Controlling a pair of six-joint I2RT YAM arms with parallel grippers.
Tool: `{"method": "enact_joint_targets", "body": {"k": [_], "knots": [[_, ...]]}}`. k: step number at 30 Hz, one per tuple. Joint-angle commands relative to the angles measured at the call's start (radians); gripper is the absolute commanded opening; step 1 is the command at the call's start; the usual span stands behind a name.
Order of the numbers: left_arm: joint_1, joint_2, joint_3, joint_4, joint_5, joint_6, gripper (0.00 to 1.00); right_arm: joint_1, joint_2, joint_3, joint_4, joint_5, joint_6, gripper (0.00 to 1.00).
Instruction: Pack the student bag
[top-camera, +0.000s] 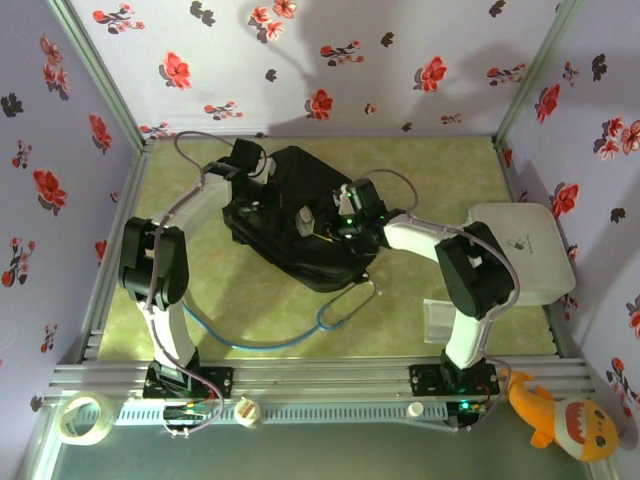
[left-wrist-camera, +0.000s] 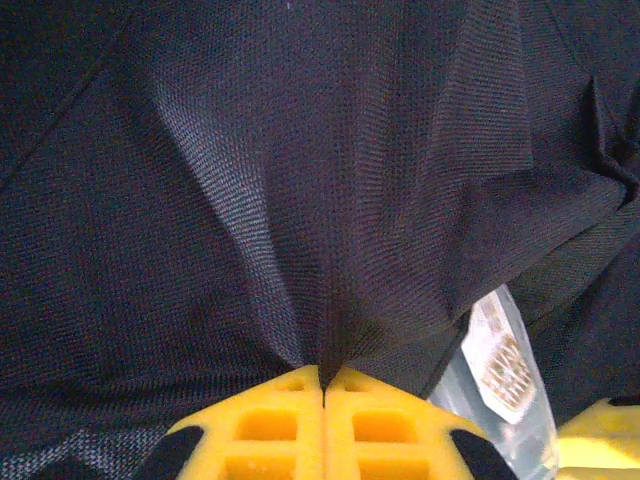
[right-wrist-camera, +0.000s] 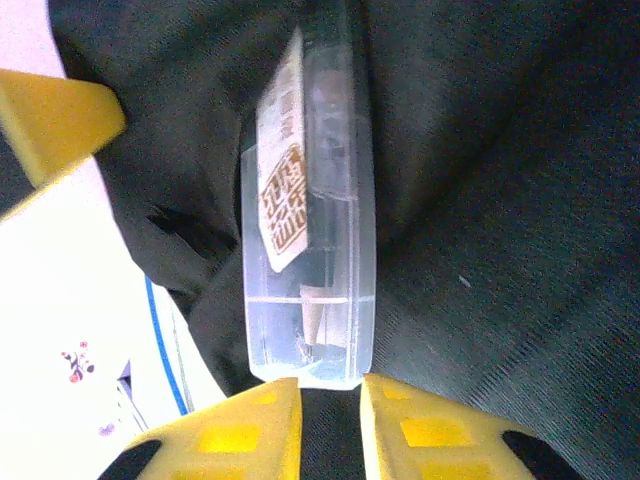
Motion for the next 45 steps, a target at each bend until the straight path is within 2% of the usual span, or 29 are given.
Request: {"method": "enact_joint_targets", "body": {"k": [1,6,10,20,29,32,34,35,38,42,45], "knots": [[0.002,0.025,0.022,-0.056,0.012,-0.018,0.03,0.007,0.082,0.114,-0.01,0.029,-0.047,0.19],[0.002,0.024,0.022,-0.061,0.029,-0.019,0.03,0.007,0.198,0.251,0.019,0.044,-0.035,0.15],[0.002,0.02,0.017,-0.069,0.037,-0.017,0.03,0.005,0.201,0.259,0.059,0.078,-0.014,0.14],[0.003,0.0,0.028,-0.059,0.052,-0.034,0.04,0.027,-0.013,0.059,0.019,0.134,-0.077,0.18],[0.003,-0.016,0.026,-0.057,0.062,-0.049,0.04,0.083,0.122,0.166,-0.001,0.165,-0.099,0.16],[0.009,-0.027,0.032,-0.059,0.06,-0.061,0.1,0.081,0.159,0.216,-0.018,0.191,-0.102,0.16],[0.02,-0.047,0.029,-0.052,0.06,-0.082,0.17,0.08,0.146,0.228,-0.036,0.213,-0.114,0.18],[0.029,-0.063,0.021,-0.045,0.059,-0.095,0.23,0.08,0.13,0.225,-0.049,0.223,-0.125,0.2],[0.062,-0.131,-0.03,-0.019,0.049,-0.149,0.31,0.082,0.066,0.207,-0.101,0.254,-0.177,0.29],[0.113,-0.254,-0.128,0.001,0.03,-0.233,0.48,0.096,0.011,0.213,-0.201,0.265,-0.286,0.4],[0.13,-0.341,-0.219,0.032,0.025,-0.27,0.57,0.116,0.024,0.257,-0.264,0.254,-0.351,0.41]]}}
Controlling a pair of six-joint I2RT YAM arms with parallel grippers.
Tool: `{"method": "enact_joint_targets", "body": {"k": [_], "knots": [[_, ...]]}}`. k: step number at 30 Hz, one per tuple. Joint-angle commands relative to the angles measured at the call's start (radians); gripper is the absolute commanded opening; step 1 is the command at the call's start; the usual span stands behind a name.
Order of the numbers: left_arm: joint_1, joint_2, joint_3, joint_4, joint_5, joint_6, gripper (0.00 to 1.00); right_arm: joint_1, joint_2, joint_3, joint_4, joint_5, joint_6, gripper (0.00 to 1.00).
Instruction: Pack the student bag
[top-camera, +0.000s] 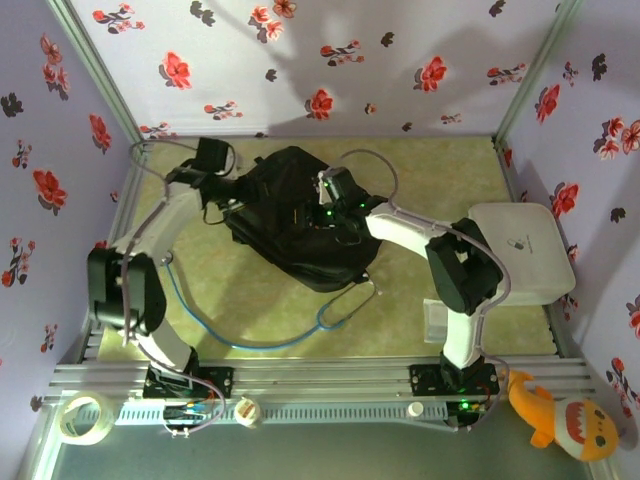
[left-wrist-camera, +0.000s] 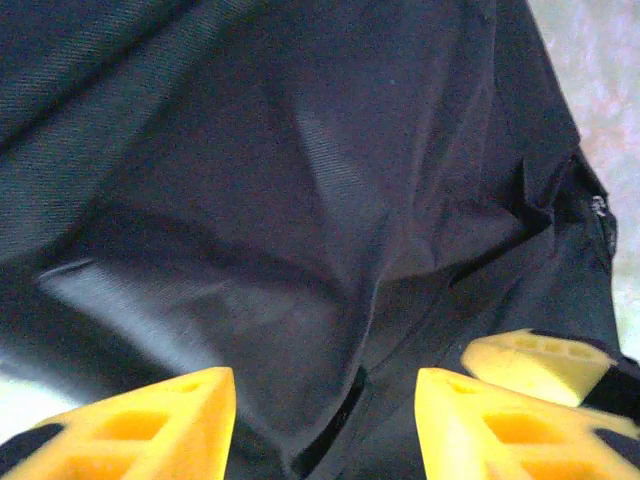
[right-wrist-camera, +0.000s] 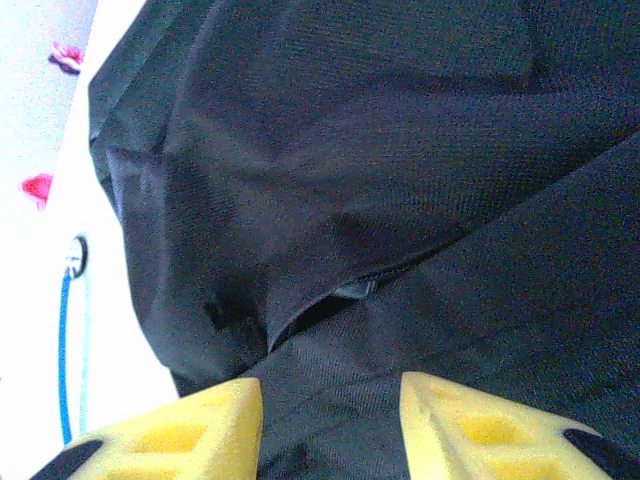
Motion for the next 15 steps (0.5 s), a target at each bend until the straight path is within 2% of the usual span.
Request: {"method": "enact_joint_targets", "body": {"k": [1,10,15], "knots": [[0.012,-0.095,-0.096,0.031,-0.008,-0.082,0.58,0.029,-0.006,0.069,-0.106,0.013,-0.124,0.41],[0.047,-0.251,-0.379,0.149,-0.018,-0.214,0.73,0.062,0.156,0.283,-0.196,-0.072,-0.203,0.35],[0.047,-0.261,-0.442,0.186,0.019,-0.252,0.74,0.062,0.246,0.396,-0.233,-0.117,-0.235,0.37]]}}
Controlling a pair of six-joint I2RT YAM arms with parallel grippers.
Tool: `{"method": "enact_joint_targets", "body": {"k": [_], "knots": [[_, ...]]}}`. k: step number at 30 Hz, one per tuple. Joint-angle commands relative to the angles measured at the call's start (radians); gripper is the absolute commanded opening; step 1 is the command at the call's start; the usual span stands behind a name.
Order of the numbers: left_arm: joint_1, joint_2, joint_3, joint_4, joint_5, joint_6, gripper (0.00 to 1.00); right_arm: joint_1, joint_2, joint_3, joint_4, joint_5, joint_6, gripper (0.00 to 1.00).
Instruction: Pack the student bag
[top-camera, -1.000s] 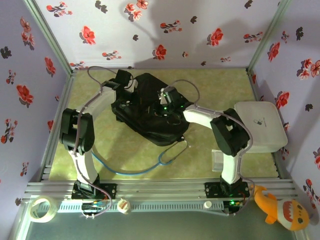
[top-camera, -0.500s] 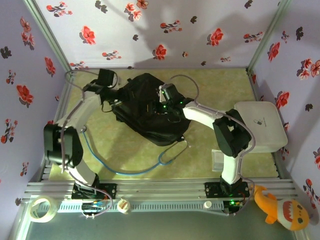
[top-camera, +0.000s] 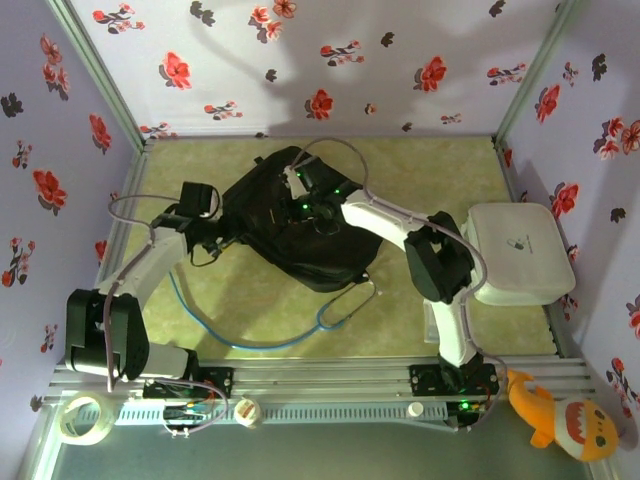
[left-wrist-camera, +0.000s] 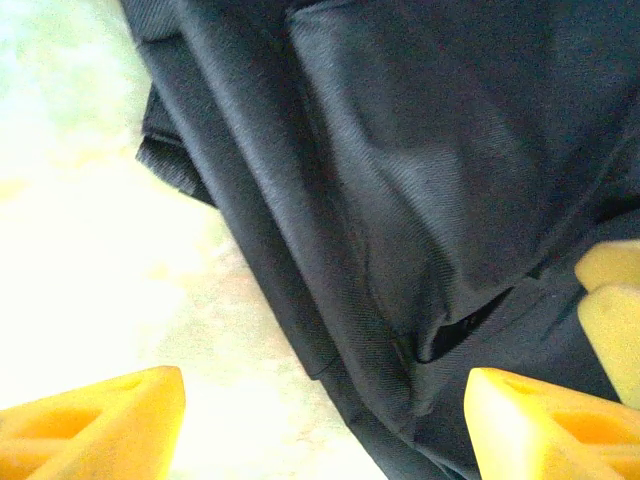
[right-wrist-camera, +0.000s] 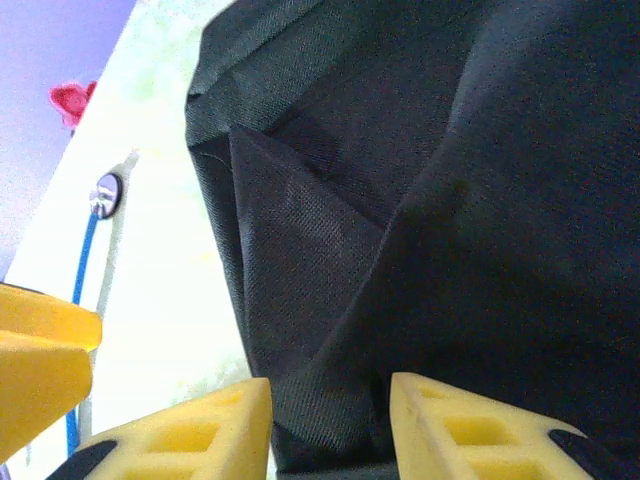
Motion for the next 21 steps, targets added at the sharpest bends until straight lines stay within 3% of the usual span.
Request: {"method": "enact_joint_targets", "body": {"k": [1,6,10,16,21], "knots": [[0.005,-0.03,-0.029,0.062,0.021,-0.05,0.74,0.002,0.054,0.078,-0.066,-0.061,-0.056,0.38],[0.005,-0.032,-0.041,0.066,0.021,-0.048,0.74,0.003,0.102,0.124,-0.155,-0.15,-0.153,0.43],[0.004,-0.026,-0.037,0.064,0.02,-0.042,0.74,0.003,0.092,0.112,-0.224,-0.14,-0.249,0.43],[0.004,-0.022,-0.031,0.061,0.02,-0.037,0.73,0.003,0.094,0.121,-0.261,-0.125,-0.324,0.38],[0.004,-0.024,-0.033,0.061,0.022,-0.038,0.73,0.002,0.107,0.128,-0.22,-0.027,-0.308,0.25]]}}
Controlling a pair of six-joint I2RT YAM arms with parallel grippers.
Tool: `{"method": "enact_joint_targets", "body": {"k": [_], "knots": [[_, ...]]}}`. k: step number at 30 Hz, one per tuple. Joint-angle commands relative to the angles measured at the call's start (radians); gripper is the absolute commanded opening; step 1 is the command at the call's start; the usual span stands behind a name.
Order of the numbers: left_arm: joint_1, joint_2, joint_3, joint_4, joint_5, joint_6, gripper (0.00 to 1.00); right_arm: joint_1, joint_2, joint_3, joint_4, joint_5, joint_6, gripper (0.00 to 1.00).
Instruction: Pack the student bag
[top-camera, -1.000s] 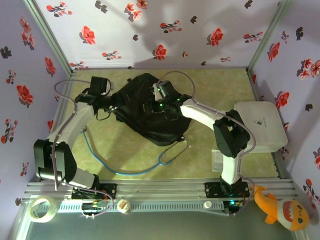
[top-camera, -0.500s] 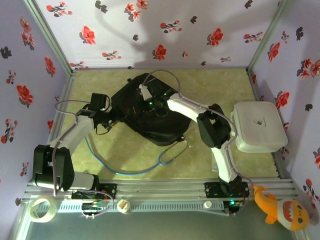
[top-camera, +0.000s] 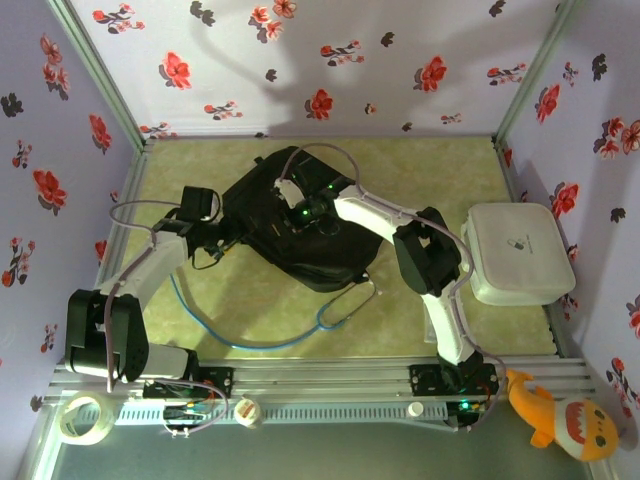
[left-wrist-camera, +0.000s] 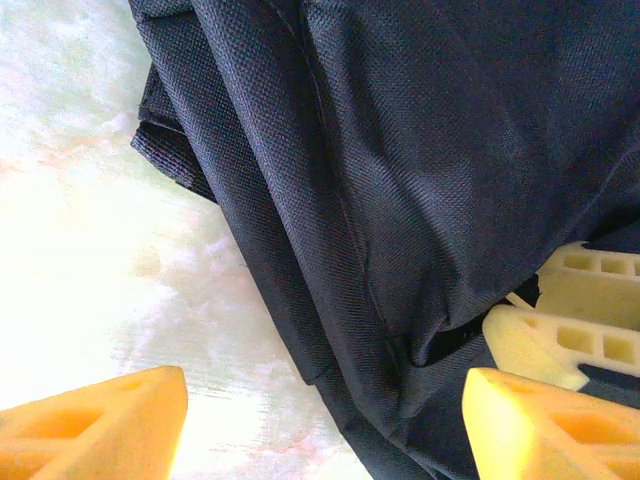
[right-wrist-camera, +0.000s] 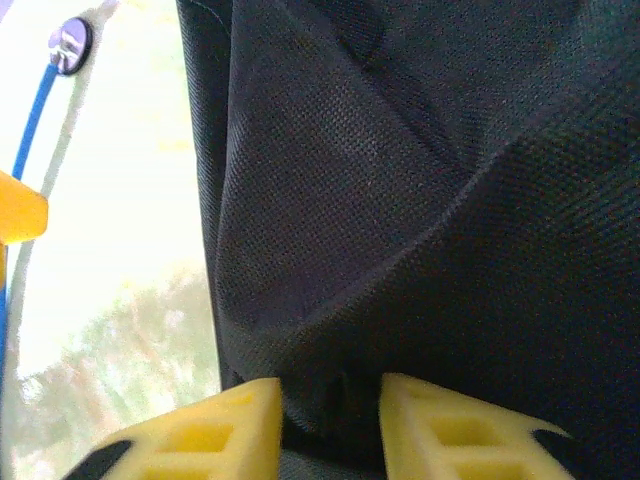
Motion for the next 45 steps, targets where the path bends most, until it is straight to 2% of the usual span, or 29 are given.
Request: {"method": "enact_joint_targets", "body": {"k": [1,5,12,20,34,37,39,45], "knots": [[0.005,-0.02,0.004,0.007,0.019,-0.005,0.72,0.005,0.022,0.028,-0.022,0.065,-0.006,0.22],[0.004,-0.019,-0.005,0.036,0.072,0.0,0.73,-0.001,-0.005,-0.007,0.04,0.103,0.03,0.12],[-0.018,0.003,-0.054,0.197,0.196,-0.048,0.73,-0.018,-0.13,-0.155,0.2,0.125,0.103,0.01],[-0.064,0.094,-0.065,0.37,0.266,-0.116,0.65,-0.023,-0.223,-0.273,0.299,0.139,0.165,0.0],[-0.103,0.249,-0.025,0.43,0.263,-0.147,0.31,-0.025,-0.251,-0.311,0.329,0.234,0.259,0.0],[-0.103,0.261,-0.026,0.421,0.232,-0.145,0.13,-0.027,-0.261,-0.319,0.319,0.303,0.28,0.0],[-0.104,0.256,-0.024,0.391,0.199,-0.131,0.02,-0.038,-0.276,-0.325,0.306,0.393,0.308,0.0],[-0.102,0.225,-0.036,0.325,0.156,-0.09,0.0,-0.119,-0.291,-0.298,0.205,0.707,0.398,0.0]]}}
